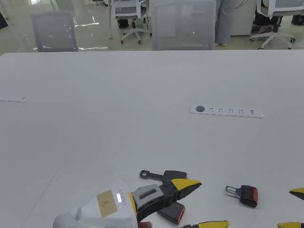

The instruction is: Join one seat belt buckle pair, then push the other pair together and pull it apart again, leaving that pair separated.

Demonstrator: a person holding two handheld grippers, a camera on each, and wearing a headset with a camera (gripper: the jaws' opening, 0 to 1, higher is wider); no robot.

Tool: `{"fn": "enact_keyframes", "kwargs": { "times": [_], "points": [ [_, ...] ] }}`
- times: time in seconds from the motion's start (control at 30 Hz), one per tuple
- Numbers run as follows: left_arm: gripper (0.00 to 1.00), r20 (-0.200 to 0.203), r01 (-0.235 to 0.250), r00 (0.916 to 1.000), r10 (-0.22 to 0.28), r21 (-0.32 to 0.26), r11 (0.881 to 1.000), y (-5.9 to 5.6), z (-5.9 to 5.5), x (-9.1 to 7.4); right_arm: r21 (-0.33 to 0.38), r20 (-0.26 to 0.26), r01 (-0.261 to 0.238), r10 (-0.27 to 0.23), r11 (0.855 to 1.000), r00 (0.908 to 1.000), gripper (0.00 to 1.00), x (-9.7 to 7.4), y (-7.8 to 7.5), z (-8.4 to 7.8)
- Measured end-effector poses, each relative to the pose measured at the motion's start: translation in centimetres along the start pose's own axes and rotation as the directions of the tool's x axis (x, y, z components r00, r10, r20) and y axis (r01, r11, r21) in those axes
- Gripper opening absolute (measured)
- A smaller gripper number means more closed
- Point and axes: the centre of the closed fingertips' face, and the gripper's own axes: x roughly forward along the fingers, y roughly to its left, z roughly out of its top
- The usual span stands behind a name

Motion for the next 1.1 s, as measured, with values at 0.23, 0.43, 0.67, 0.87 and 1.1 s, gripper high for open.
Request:
{"fn": "enact_keyframes", "kwargs": {
  "times": [0.23, 0.43, 0.67, 0.87, 1.1],
  "points": [
    [0.84, 0.005, -0.122, 0.9925, 0.122, 0.060, 0.991, 5.1, -0.3, 0.1, 0.247, 0.284, 0.097, -0.168, 0.964, 0.9441, 0.83, -3.9, -0.3, 4.0],
    [0.99, -0.033, -0.179, 0.9823, 0.184, 0.126, 0.976, 10.7, -1.6, -0.1, 0.298, 0.348, 0.167, -0.270, 0.940, 0.8978, 0.90, -6.4, 0.3, 5.6],
    [1.00, -0.047, -0.173, 0.9822, 0.182, 0.143, 0.974, 14.7, -3.2, 0.0, 0.158, 0.329, 0.222, -0.264, 0.962, 0.9069, 0.94, -6.5, 2.8, 8.0],
    [1.00, -0.053, -0.103, 0.9927, 0.109, 0.101, 0.990, 14.4, -5.6, 0.2, 0.058, 0.257, 0.245, -0.252, 0.968, 0.9329, 0.95, -5.8, 4.7, 8.3],
    [1.00, -0.069, -0.002, 0.9976, 0.013, 0.157, 0.988, 12.3, -8.0, -0.6, 0.084, 0.266, 0.210, -0.225, 0.974, 0.9374, 0.95, -4.5, 5.7, 8.1]
  ]
}}
